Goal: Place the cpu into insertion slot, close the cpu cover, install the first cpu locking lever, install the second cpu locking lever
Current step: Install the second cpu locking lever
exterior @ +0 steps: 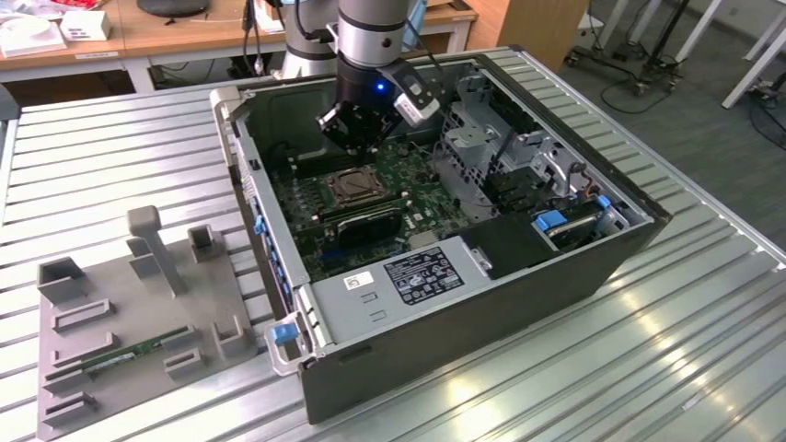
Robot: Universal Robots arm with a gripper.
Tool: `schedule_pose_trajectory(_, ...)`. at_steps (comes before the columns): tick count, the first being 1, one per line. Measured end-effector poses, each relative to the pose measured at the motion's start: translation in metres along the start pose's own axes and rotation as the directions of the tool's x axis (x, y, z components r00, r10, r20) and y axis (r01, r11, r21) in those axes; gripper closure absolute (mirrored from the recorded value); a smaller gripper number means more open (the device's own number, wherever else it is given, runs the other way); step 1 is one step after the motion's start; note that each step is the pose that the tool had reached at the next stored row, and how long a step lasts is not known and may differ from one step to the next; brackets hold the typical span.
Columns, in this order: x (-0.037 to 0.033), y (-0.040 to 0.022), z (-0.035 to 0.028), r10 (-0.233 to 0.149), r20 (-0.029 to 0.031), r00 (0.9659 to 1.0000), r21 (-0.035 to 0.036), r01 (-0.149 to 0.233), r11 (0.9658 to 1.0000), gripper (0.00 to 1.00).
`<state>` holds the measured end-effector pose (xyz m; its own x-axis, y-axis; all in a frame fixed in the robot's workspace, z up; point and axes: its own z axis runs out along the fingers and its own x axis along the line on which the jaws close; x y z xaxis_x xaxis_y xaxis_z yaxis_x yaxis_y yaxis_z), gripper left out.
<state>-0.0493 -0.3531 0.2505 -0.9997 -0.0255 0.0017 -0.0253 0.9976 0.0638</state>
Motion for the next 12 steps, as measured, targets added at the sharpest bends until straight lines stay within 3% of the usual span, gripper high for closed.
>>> schedule_pose_trajectory(12,0.0001,-0.0034,-0.0002,0.0,0.0,1.0,0.0,0.0,1.0,0.89)
